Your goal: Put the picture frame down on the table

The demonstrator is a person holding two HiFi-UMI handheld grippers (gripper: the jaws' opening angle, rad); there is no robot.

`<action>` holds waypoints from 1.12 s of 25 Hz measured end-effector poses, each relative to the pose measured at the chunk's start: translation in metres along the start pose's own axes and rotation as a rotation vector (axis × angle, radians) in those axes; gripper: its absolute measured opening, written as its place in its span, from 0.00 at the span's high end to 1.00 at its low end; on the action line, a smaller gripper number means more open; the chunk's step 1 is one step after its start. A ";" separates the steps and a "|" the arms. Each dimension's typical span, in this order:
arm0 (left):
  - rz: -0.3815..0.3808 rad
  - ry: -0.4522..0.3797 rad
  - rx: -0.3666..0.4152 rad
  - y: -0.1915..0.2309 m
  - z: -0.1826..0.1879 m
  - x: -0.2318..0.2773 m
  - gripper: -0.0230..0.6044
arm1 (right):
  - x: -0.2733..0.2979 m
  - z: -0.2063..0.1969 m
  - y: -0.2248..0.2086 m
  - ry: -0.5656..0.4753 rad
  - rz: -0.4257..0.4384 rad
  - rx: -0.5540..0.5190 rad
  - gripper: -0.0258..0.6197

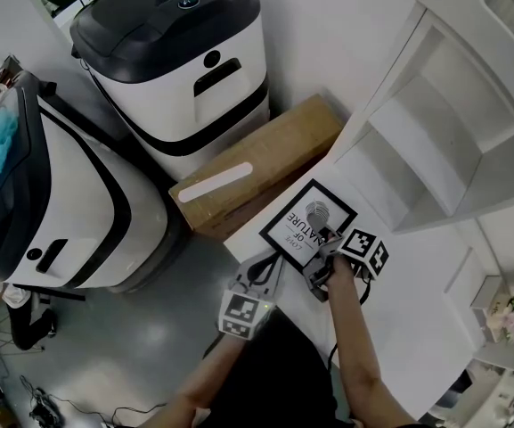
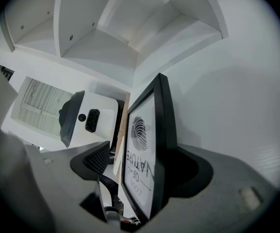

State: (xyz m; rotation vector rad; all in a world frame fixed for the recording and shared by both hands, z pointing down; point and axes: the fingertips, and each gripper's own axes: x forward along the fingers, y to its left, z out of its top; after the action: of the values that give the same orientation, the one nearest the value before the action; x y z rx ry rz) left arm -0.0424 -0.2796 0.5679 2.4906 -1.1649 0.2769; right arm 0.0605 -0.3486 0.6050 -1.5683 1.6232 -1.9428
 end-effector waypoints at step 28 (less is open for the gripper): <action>-0.006 -0.002 0.001 -0.007 -0.001 0.001 0.95 | -0.011 0.003 -0.009 -0.013 0.011 0.040 0.40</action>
State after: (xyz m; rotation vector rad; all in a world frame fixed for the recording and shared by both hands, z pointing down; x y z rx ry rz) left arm -0.0361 -0.2751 0.5676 2.4951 -1.1585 0.2738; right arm 0.0714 -0.3393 0.6049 -1.5510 1.5739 -1.9430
